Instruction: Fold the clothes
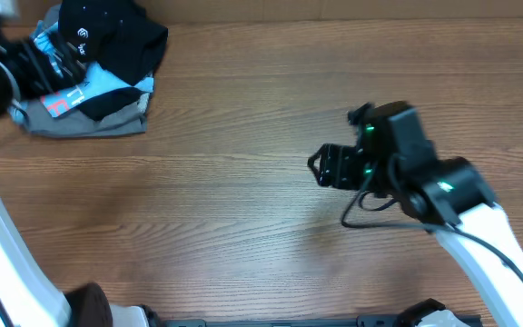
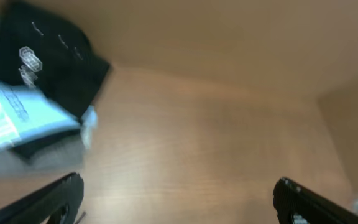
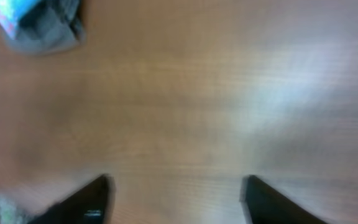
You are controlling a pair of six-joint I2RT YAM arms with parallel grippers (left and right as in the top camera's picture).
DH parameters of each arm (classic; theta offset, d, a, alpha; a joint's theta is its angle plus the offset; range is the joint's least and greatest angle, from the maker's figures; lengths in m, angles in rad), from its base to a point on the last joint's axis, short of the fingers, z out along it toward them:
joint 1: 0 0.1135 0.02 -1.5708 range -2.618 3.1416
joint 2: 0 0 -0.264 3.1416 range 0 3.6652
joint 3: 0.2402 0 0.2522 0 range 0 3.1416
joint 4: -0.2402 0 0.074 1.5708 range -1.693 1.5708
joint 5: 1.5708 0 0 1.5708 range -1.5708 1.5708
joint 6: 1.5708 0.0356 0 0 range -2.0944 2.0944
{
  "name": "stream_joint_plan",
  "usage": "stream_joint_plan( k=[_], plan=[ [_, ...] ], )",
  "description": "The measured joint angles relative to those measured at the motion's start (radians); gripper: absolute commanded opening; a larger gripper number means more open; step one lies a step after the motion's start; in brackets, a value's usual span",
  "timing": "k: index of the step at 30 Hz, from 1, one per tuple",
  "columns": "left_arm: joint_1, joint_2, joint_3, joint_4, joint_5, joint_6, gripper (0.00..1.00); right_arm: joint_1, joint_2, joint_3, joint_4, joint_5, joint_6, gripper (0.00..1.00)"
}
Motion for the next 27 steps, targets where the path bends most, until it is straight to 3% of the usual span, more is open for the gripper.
stream_joint_plan(
  k=[5,14,27],
  plan=[
    [-0.22,-0.083,0.003,-0.239,-0.185,0.016,1.0,0.0,-0.113,0.092,0.018,0.127,-0.019,1.0],
    [-0.573,-0.103,-0.048,-0.253,-0.374,-0.037,1.0,-0.001,-0.147,0.097,0.007,0.209,-0.021,1.0],
    [-0.633,-0.101,-0.048,-0.252,-0.472,-0.038,1.0,-0.001,-0.143,0.097,-0.047,0.217,-0.021,1.0]
  ],
)
